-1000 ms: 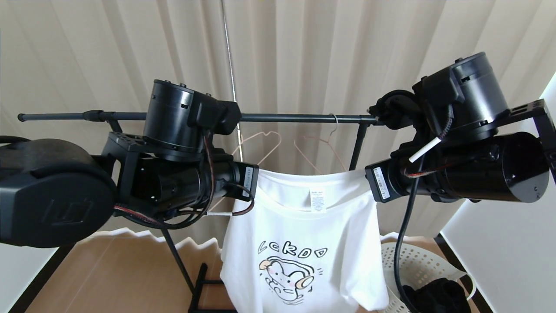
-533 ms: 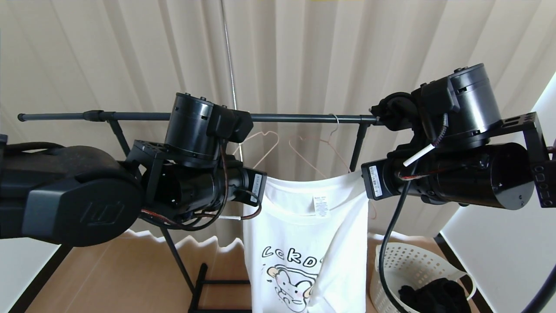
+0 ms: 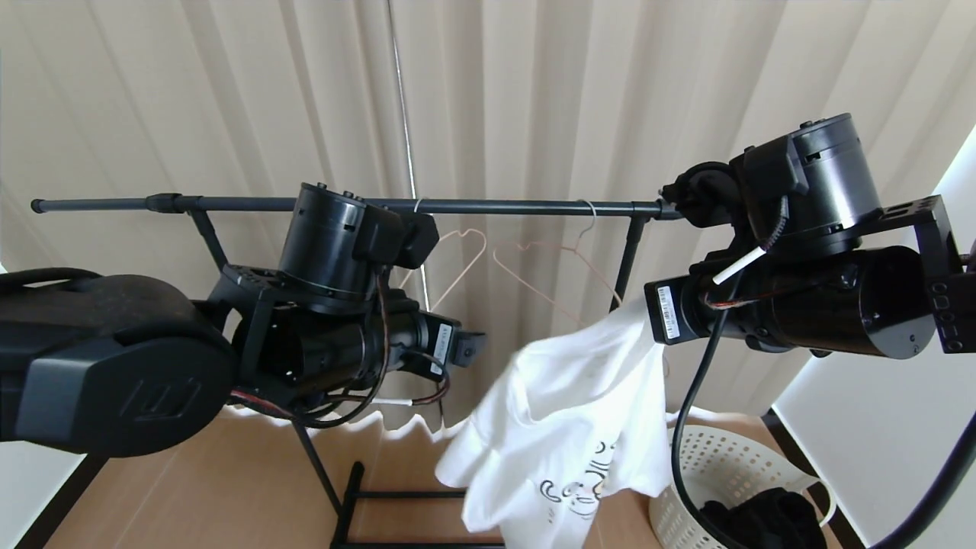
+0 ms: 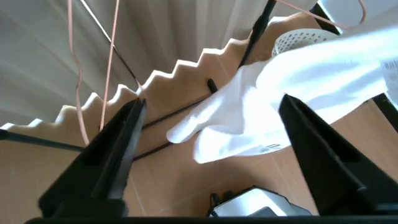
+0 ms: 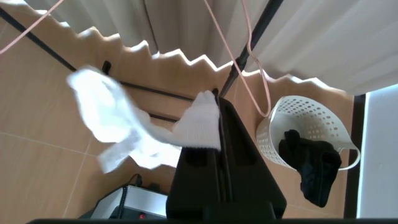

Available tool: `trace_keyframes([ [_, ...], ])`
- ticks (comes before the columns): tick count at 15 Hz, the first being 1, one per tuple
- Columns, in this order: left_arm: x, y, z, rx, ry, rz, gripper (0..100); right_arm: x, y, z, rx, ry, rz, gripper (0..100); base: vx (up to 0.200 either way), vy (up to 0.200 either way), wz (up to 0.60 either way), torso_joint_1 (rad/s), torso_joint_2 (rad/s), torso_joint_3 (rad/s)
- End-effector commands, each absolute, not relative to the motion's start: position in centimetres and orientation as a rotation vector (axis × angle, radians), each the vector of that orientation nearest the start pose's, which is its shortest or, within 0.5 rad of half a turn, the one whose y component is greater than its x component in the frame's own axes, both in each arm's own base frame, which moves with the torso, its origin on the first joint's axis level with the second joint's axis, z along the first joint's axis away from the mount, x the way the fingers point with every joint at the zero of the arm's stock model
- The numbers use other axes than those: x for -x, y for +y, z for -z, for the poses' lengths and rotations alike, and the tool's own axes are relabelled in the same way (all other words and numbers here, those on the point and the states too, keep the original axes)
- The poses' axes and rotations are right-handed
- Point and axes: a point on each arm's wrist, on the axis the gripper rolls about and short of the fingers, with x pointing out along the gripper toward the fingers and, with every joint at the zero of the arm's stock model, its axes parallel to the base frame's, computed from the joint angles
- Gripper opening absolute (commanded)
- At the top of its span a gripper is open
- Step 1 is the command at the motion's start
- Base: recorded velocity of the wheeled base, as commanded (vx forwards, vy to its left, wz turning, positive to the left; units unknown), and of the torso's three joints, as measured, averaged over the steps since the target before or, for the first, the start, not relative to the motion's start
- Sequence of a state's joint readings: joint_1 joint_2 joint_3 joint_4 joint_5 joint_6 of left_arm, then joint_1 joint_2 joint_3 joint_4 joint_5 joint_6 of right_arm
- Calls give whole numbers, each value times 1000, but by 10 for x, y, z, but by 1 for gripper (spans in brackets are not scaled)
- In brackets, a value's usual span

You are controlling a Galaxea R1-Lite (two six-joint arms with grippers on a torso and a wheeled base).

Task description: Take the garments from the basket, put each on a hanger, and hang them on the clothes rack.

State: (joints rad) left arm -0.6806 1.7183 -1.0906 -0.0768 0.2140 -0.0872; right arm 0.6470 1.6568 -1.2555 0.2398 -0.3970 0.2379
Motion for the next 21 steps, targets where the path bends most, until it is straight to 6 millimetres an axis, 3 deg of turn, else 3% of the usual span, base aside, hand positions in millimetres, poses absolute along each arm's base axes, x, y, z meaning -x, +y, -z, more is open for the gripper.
trace_keyframes([
  [1,-242,-177,-207,-133,511,428,100,-243,172,-239,91,582,-170,0,0,0,0,0,0,0],
  [4,-253,-155,-204,-104,513,367,100,-243,172,-239,92,583,-169,0,0,0,0,0,0,0],
  [8,-308,-127,-169,-114,548,312,100,-242,171,-240,89,580,-170,0,0,0,0,0,0,0],
  [9,-310,-127,-167,-115,548,310,100,-242,171,-240,89,580,-170,0,0,0,0,0,0,0],
  [11,-342,-113,-146,-142,530,291,100,-243,172,-239,92,583,-169,0,0,0,0,0,0,0],
  [18,-398,-119,-108,-134,533,348,100,-244,172,-237,94,587,-169,0,0,0,0,0,0,0],
  [21,-416,-126,-102,-131,515,349,100,-244,172,-237,93,587,-168,0,0,0,0,0,0,0],
])
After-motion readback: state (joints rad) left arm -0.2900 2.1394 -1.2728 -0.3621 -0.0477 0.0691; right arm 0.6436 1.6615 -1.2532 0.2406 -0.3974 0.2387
